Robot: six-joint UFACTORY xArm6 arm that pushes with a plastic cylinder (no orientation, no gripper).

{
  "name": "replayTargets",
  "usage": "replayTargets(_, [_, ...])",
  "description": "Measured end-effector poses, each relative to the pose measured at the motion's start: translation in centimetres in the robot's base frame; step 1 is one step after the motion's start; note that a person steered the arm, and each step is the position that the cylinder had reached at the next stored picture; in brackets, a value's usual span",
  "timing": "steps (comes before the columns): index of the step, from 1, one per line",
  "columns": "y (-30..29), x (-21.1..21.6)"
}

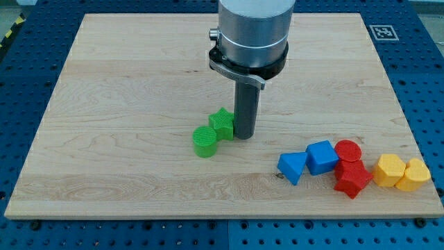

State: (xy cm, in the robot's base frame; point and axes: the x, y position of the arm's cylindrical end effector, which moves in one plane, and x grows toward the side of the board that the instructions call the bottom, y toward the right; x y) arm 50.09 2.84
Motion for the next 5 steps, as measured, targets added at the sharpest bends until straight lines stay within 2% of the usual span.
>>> replayTargets(3, [1.9,6.5])
replayTargets(4, [4.9,10.2])
replayTargets(5, [7.2,11.7])
